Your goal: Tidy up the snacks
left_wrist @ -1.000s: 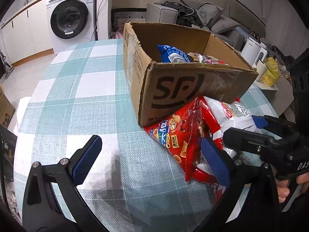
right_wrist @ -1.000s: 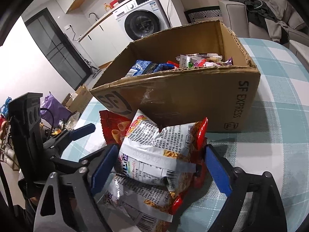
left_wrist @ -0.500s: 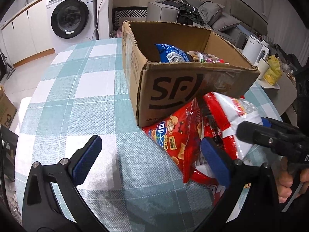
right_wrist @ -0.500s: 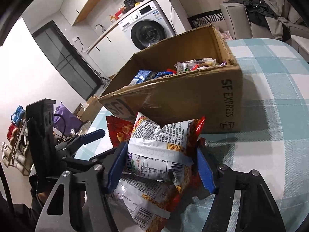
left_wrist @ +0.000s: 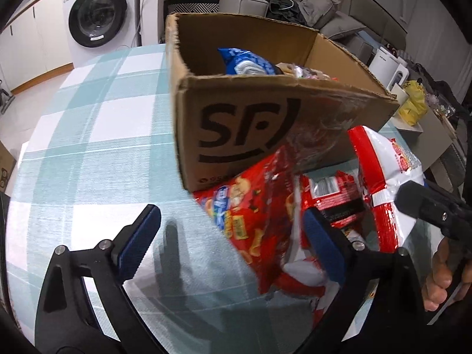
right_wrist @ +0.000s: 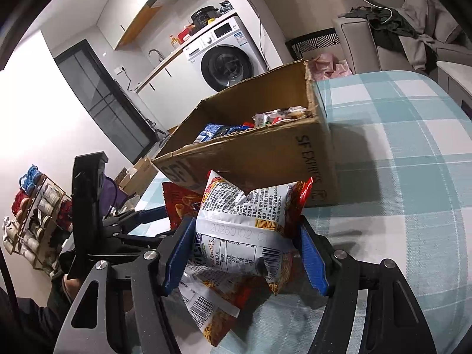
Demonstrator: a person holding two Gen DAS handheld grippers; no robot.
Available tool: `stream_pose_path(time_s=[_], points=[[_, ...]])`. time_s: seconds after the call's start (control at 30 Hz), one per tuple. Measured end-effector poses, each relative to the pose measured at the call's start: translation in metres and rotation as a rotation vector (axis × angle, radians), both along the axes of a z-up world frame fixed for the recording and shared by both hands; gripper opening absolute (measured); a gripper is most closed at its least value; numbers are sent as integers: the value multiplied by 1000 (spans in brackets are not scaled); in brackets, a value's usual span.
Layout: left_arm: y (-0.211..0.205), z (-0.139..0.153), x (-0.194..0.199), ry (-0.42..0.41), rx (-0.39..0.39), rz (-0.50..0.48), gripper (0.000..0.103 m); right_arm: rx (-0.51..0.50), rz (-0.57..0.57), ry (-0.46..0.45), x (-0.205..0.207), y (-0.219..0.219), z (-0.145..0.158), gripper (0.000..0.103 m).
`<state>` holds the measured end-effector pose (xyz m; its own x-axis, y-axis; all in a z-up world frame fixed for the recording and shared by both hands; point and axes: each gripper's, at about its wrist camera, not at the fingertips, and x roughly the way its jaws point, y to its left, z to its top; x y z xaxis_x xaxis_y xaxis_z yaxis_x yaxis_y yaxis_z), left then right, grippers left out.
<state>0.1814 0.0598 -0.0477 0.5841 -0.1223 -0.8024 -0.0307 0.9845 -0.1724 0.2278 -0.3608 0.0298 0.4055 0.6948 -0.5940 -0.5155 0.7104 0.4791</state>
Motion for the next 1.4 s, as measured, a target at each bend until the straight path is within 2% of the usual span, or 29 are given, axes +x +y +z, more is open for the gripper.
stream_pose_path(time_s=[0.07, 0.17, 0.3, 0.37, 0.53, 0.77, 1.4], points=[[-3, -3, 3, 10, 4, -2, 76, 2, 0, 1, 1, 0, 0, 68], [-6, -7, 6, 21, -32, -7, 62, -4, -5, -5, -1, -4, 2, 68], [-7, -7, 6, 17, -33, -23, 56, -1, -21, -3, 0, -11, 2, 68], [-8, -6, 3, 14, -33, -25, 45, 3, -27, 0, 1, -13, 1, 68], [-8, -1, -2, 1, -34, -39, 41, 6, -32, -4, -1, -15, 3, 68], [-17, 12, -19, -35, -23, -55, 40, 5, -45, -14, -3, -19, 7, 68], [3, 81, -60, -148, -30, -41, 40, 12, -52, -76, -16, -19, 26, 68]])
